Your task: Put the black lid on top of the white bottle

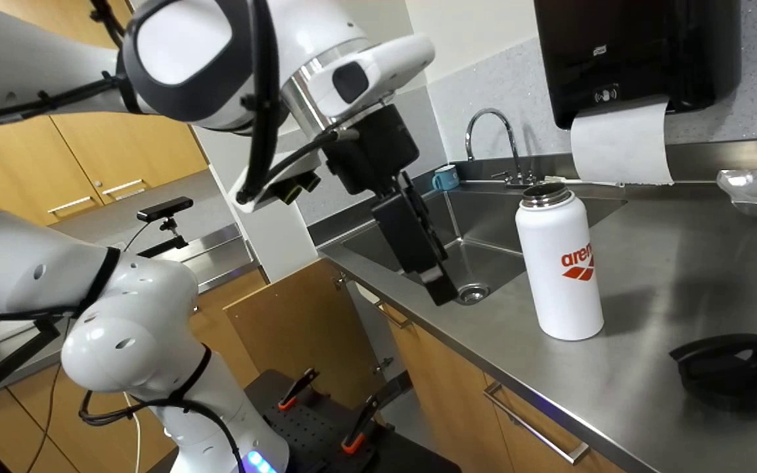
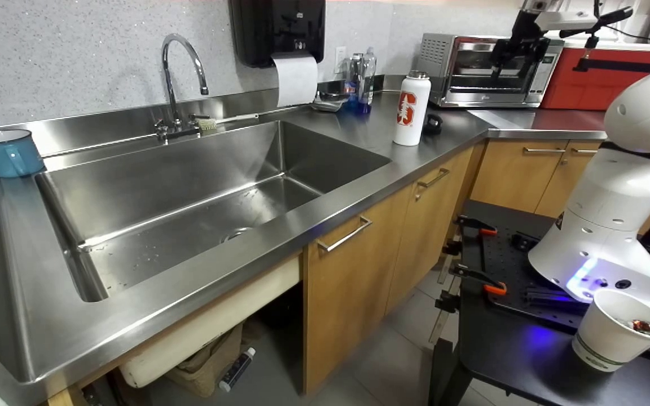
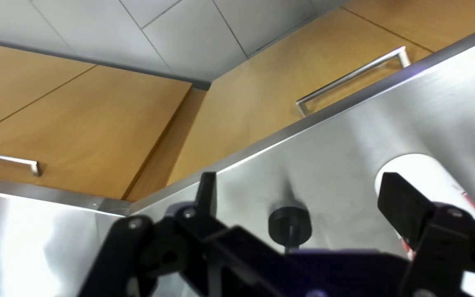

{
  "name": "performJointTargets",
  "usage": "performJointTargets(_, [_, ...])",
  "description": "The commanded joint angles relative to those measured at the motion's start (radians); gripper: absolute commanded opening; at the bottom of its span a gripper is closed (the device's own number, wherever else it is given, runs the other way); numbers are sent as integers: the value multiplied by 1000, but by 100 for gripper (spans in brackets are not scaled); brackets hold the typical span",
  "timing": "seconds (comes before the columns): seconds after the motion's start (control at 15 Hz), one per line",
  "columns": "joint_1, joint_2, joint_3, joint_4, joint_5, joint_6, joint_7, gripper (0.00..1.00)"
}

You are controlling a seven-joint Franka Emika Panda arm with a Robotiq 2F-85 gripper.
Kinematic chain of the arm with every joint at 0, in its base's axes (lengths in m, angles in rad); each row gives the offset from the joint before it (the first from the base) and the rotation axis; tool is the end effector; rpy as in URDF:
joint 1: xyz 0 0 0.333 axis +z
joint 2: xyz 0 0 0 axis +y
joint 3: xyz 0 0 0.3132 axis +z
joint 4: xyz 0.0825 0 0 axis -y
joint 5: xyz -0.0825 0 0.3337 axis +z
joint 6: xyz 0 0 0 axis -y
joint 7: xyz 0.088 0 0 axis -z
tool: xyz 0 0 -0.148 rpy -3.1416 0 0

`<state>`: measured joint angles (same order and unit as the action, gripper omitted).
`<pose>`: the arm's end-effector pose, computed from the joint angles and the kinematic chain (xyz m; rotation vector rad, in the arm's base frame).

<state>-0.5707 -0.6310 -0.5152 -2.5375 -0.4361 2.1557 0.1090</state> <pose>0.1357 -0.3377 0.4497 2.6459 -1.3293 0.2211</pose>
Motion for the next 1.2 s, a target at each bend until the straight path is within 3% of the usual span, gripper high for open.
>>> performJointTargets(0.0, [-11,240,-38,178,39,59,-47,100])
performJointTargets(0.2, [43,379,-106,268,193,112,-103,100])
performJointTargets(0.27, [45,422,-111,285,251,141,-66,100])
performJointTargets(0.6, [96,649,-150,434,504,112,-238,100])
performJointTargets(0.73, [87,718,-134,486,594,105,-349,100])
performJointTargets(0.8, [80,726,-117,496,590,105,-362,100])
performJointTargets(0.87, [72,673,-115,433,552,134,-307,100])
performJointTargets(1.13, [65,729,-100,479,566,133,-334,100])
